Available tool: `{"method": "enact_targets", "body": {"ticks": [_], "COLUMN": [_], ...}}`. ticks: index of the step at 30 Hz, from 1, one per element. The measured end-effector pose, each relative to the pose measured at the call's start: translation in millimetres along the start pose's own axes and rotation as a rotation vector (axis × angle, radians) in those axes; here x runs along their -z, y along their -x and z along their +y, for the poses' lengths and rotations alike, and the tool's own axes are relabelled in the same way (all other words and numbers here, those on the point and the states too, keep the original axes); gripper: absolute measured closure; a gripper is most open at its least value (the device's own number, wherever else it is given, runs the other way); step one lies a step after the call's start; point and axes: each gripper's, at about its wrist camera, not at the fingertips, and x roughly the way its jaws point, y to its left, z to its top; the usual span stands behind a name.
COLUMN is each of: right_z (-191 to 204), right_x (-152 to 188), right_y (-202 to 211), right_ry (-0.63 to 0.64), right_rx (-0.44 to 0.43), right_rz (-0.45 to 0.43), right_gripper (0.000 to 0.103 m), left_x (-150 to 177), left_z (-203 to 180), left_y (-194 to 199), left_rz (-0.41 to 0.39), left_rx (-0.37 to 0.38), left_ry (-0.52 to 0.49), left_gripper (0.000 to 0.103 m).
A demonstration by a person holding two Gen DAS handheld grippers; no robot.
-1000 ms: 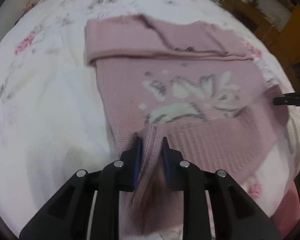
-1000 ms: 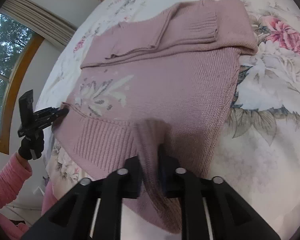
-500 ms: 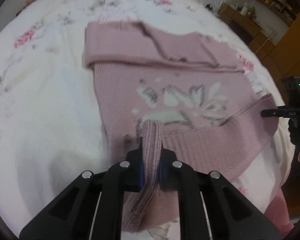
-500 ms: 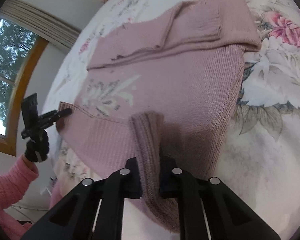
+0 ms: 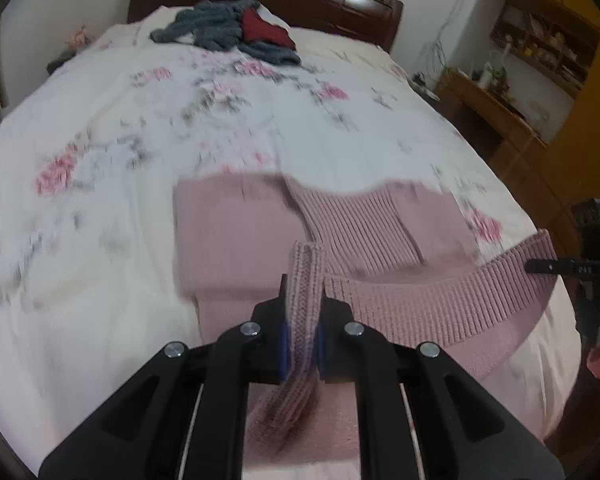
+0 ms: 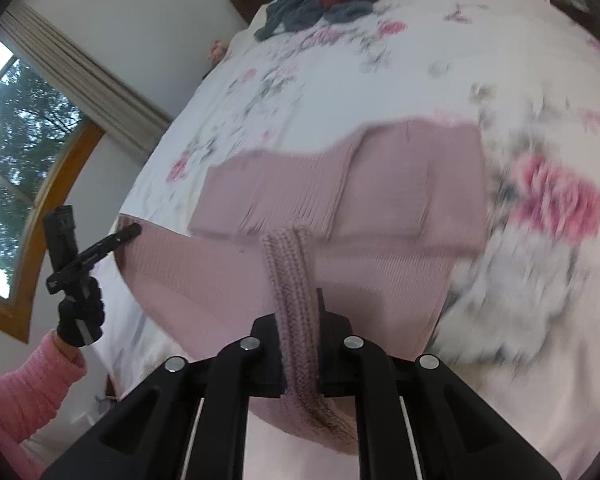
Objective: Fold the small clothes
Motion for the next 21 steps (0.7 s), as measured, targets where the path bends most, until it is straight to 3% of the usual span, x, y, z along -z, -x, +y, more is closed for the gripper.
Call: {"method": "enact_targets", "body": {"ticks": [5, 11, 16, 21], "right_z": [-19.1, -41.8, -68.2, -99.1], "right_x": [-58.4, -113.8, -137.6, -144.8], "right_y": [-11.8, -49.4, -87.3, -119.3], "right_ry": [-0.04, -0.076, -0.126, -0.178], "right_rx": [0.06, 0.125, 0.182, 0.226], "right_rz": [-0.041, -0.066, -0.045, 0.001], "right_gripper": [0.093, 0.093, 0.093, 0.093], "left_x": [-50.2, -86.4, -95.9, -88.4], "left_z": [14.7, 29.5, 43.7, 55.0], "left_y": [-29.7, -86.7, -134.1, -182.0], "left_rz": [-0.051, -0.043, -0.001, 0.091], "left_rx": [-0.034, -0.093, -0.125, -0.174], "left_ry": [0.046, 0.069, 0.098, 0.102], "left_gripper": [0.095, 0.095, 0.095, 0.095]}}
